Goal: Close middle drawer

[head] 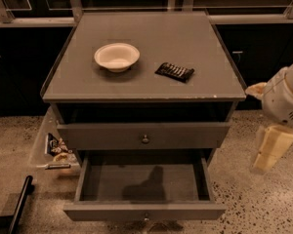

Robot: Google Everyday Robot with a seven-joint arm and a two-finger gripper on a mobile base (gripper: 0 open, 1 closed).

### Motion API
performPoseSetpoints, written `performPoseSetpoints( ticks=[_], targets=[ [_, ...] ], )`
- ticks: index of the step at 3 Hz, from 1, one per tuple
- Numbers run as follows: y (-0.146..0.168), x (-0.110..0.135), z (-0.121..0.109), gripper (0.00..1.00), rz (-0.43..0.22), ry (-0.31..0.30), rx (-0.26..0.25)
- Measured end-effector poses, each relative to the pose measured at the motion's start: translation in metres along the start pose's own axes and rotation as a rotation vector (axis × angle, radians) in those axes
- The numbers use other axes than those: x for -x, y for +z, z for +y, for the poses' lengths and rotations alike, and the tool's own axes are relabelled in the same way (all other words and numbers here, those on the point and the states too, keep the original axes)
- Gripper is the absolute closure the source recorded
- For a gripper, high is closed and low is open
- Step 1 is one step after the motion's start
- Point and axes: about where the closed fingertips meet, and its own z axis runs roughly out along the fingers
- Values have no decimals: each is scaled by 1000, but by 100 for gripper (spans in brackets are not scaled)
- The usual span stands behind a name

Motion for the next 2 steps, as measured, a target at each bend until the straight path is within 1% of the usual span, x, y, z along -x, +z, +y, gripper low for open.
performPoseSetpoints(
  ticks=[1,2],
  targets=[
    [47,-19,21,19,-27,-16,49],
    [76,-36,45,42,-26,-41,106]
  ],
)
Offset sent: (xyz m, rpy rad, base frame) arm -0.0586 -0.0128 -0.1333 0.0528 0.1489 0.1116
